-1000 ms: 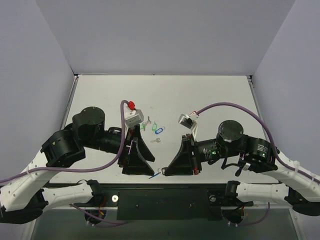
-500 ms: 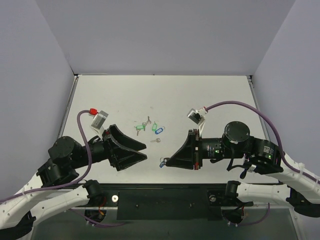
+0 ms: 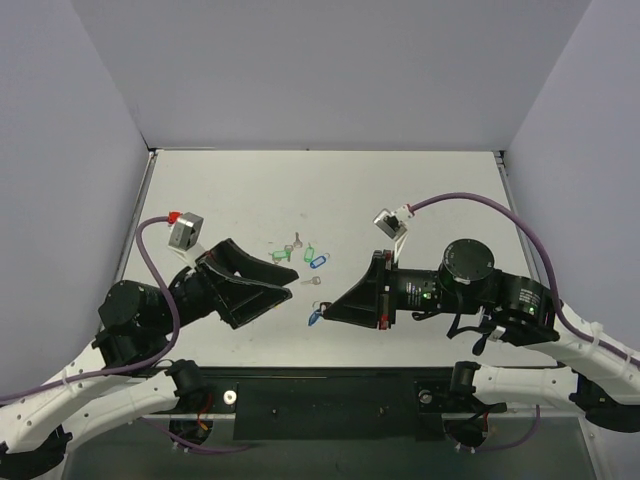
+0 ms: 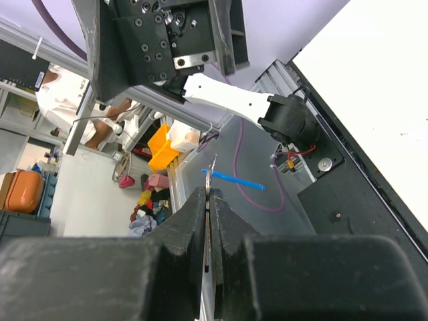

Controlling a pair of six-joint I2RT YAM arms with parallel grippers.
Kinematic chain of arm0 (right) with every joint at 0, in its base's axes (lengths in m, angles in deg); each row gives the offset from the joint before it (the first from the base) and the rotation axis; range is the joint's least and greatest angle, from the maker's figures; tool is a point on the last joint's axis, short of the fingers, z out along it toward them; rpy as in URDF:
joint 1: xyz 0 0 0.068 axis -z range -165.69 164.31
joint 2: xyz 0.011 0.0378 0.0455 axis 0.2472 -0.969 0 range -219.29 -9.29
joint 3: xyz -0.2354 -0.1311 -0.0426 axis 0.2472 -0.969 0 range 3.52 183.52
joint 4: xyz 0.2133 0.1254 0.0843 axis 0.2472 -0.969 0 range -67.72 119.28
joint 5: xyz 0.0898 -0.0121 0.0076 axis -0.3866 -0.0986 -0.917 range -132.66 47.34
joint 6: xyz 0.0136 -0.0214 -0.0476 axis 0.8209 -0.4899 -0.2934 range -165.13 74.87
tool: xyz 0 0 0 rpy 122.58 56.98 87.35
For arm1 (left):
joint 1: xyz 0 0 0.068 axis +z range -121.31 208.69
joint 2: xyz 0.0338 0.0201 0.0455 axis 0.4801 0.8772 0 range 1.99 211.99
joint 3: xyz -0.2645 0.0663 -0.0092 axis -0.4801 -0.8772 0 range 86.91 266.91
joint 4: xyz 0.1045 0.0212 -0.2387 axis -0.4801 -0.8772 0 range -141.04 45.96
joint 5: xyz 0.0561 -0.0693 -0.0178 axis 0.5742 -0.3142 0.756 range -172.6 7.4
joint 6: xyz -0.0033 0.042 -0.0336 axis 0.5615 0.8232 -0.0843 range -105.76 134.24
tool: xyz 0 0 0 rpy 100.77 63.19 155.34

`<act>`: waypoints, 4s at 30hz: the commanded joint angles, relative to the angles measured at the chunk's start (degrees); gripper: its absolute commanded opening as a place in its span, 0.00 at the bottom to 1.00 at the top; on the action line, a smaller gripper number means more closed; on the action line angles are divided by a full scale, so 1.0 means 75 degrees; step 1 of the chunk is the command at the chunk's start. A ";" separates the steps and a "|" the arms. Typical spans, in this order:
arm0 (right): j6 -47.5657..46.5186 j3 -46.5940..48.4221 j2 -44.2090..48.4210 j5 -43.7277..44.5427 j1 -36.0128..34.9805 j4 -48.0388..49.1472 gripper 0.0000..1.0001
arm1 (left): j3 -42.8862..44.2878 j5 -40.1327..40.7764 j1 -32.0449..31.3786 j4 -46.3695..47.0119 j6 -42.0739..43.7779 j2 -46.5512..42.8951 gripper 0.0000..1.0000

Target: Remove the keys from the keyring

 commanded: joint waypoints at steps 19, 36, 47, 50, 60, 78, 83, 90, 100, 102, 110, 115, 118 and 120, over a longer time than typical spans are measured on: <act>0.0091 0.0621 -0.0305 0.0180 -0.0043 0.0697 0.00 | -0.0113 -0.1343 -0.0098 0.1269 -0.0422 0.0874 0.73; 0.0126 0.0610 -0.0329 0.0215 0.0050 0.0756 0.00 | -0.0113 -0.1413 -0.0133 0.1094 -0.0411 0.0793 0.50; 0.0161 0.0551 -0.0223 0.0239 0.0074 0.0732 0.00 | -0.0020 -0.1519 -0.0133 0.1012 -0.0364 0.0851 0.32; 0.0161 0.0551 -0.0223 0.0250 0.0085 0.0721 0.00 | 0.0050 -0.1554 -0.0133 0.0883 -0.0305 0.0886 0.28; 0.0173 0.0516 -0.0188 0.0239 0.0097 0.0721 0.00 | 0.0133 -0.1577 -0.0133 0.0708 -0.0258 0.0922 0.02; 0.0149 0.0644 -0.0258 -0.0054 0.0109 0.0440 0.00 | 0.0566 -0.2233 -0.0133 -0.0205 0.0057 0.1062 0.00; 0.0091 0.0762 -0.0352 -0.0218 0.0109 0.0194 0.00 | 0.0801 -0.2537 -0.0133 -0.0710 0.0292 0.1237 0.00; 0.0032 0.0832 -0.0375 -0.0394 0.0109 -0.0076 0.00 | 0.0789 -0.2737 -0.0133 -0.0816 0.0316 0.1261 0.00; -0.0120 0.0973 -0.0387 -0.0593 0.0109 -0.0334 0.00 | 0.0964 -0.2866 -0.0133 -0.1364 0.0492 0.1285 0.00; -0.0179 0.1020 -0.0399 -0.0640 0.0109 -0.0451 0.00 | 0.1012 -0.2901 -0.0133 -0.1460 0.0527 0.1285 0.00; -0.0284 0.1160 -0.0434 -0.0746 0.0109 -0.0709 0.00 | 0.1047 -0.2984 -0.0133 -0.1566 0.0562 0.1285 0.00; -0.0308 0.1184 -0.0481 -0.0921 0.0109 -0.0721 0.00 | 0.1164 -0.3240 -0.0133 -0.1519 0.0539 0.1355 0.00; -0.0331 0.1196 -0.0504 -0.1120 0.0097 -0.0767 0.00 | 0.1269 -0.3358 -0.0133 -0.1671 0.0597 0.1402 0.00; -0.0378 0.1219 -0.0493 -0.1179 0.0097 -0.0861 0.00 | 0.1363 -0.3429 -0.0133 -0.1847 0.0667 0.1413 0.00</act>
